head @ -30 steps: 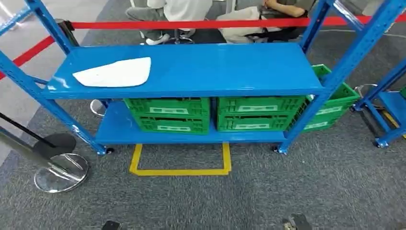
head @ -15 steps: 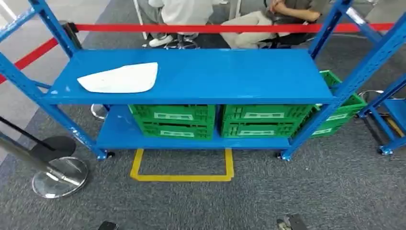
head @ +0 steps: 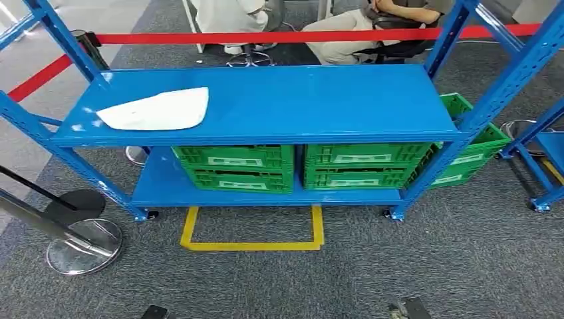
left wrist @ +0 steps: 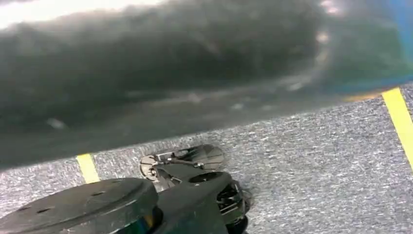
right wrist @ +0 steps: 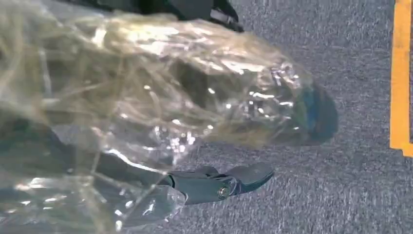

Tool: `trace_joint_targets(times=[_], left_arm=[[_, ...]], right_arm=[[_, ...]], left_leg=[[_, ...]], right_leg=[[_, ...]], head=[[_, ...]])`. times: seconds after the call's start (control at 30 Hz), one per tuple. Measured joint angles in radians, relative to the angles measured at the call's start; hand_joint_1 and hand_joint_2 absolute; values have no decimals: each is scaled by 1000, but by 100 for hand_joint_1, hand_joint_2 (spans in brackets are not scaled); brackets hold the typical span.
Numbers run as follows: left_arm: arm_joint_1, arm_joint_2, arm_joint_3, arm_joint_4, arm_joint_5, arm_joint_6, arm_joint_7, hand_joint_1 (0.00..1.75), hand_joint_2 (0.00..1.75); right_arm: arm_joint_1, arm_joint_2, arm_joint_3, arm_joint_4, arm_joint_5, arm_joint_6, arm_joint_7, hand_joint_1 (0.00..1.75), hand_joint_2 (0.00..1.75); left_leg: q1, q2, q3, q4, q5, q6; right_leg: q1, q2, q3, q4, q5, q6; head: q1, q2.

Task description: Take the parts from the cabinet and place them on the table.

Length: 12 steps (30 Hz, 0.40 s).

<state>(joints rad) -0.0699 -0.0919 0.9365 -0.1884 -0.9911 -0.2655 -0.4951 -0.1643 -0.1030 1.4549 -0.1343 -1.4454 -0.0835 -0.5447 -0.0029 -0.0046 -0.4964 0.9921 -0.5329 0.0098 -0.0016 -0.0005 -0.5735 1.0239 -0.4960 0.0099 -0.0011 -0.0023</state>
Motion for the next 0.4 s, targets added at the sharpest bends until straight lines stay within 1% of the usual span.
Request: trace_joint_targets(times=[0.17, 0.27, 0.4], left_arm=[[4, -2, 0, 0, 7, 21, 11, 0, 0], [18, -4, 0, 0, 10, 29, 13, 0, 0], [31, -6, 1, 0, 16, 38, 18, 0, 0]], right_arm=[[0, 0, 0, 0, 3, -3, -11, 0, 0], [0, 0, 13, 0, 36, -10, -13, 0, 0], [3, 2, 32, 0, 49, -8, 11, 0, 0]], left_leg=[[-1, 0, 0, 0, 1, -2], [-2, 0, 1, 0, 1, -2], [-4, 0, 2, 0, 1, -2]], right_leg=[[-1, -1, 2, 0, 1, 0], [-3, 0, 3, -1, 2, 1], [-4, -1, 3, -2, 3, 2]], head=[[0, 0], [0, 0], [0, 0]])
